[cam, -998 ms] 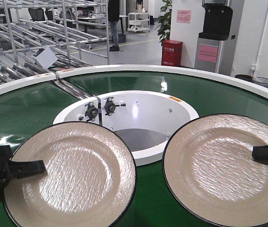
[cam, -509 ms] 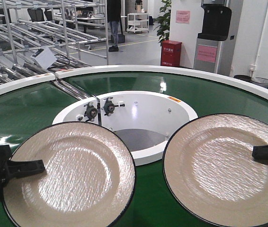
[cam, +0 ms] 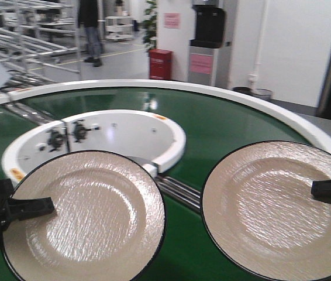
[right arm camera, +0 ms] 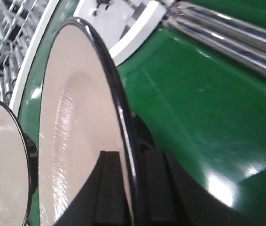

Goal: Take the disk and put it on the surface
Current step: 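Hold both plates while the base drives to the steel table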

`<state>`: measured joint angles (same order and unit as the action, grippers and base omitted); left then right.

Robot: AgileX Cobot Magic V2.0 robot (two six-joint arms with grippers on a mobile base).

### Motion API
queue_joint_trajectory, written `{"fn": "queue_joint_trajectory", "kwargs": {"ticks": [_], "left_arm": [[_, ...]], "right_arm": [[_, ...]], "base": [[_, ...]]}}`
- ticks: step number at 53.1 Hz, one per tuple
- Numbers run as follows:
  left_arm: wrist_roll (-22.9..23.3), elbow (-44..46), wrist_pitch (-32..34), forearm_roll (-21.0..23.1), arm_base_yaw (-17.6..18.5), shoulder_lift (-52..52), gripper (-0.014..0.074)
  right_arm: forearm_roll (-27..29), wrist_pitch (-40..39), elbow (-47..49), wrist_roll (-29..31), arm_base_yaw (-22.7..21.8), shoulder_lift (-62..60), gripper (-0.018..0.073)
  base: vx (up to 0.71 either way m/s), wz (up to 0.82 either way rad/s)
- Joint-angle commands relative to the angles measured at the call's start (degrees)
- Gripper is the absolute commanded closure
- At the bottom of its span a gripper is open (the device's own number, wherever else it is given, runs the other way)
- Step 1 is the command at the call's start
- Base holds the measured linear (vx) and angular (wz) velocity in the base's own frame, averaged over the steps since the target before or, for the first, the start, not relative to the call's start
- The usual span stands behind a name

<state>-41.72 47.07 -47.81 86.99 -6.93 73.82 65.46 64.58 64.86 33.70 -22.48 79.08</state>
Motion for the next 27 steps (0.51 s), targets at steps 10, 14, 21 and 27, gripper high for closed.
{"fn": "queue_joint_trajectory", "kwargs": {"ticks": [10,14,21,27], "left_arm": [[0.88,1.96,-2.94,6.36,0.0,-2.06,0.0604],[0.88,1.96,-2.94,6.36,0.0,-2.06,0.0604],[0.88,1.96,-2.94,6.36,0.0,-2.06,0.0604],[0.88,1.96,-2.94,6.36,0.0,-2.06,0.0604]], "right_arm": [[6.95,0.07,1.83,-0.17,-0.16,-2.13,0.0568],[6.95,0.07,1.83,-0.17,-0.16,-2.13,0.0568],[6.95,0.07,1.83,-0.17,-0.16,-2.13,0.0568],[6.95,0.07,1.83,-0.17,-0.16,-2.13,0.0568]], "base": [[-0.15,-0.59],[-0.16,-0.63],[-0.16,-0.63],[-0.16,-0.61]]}}
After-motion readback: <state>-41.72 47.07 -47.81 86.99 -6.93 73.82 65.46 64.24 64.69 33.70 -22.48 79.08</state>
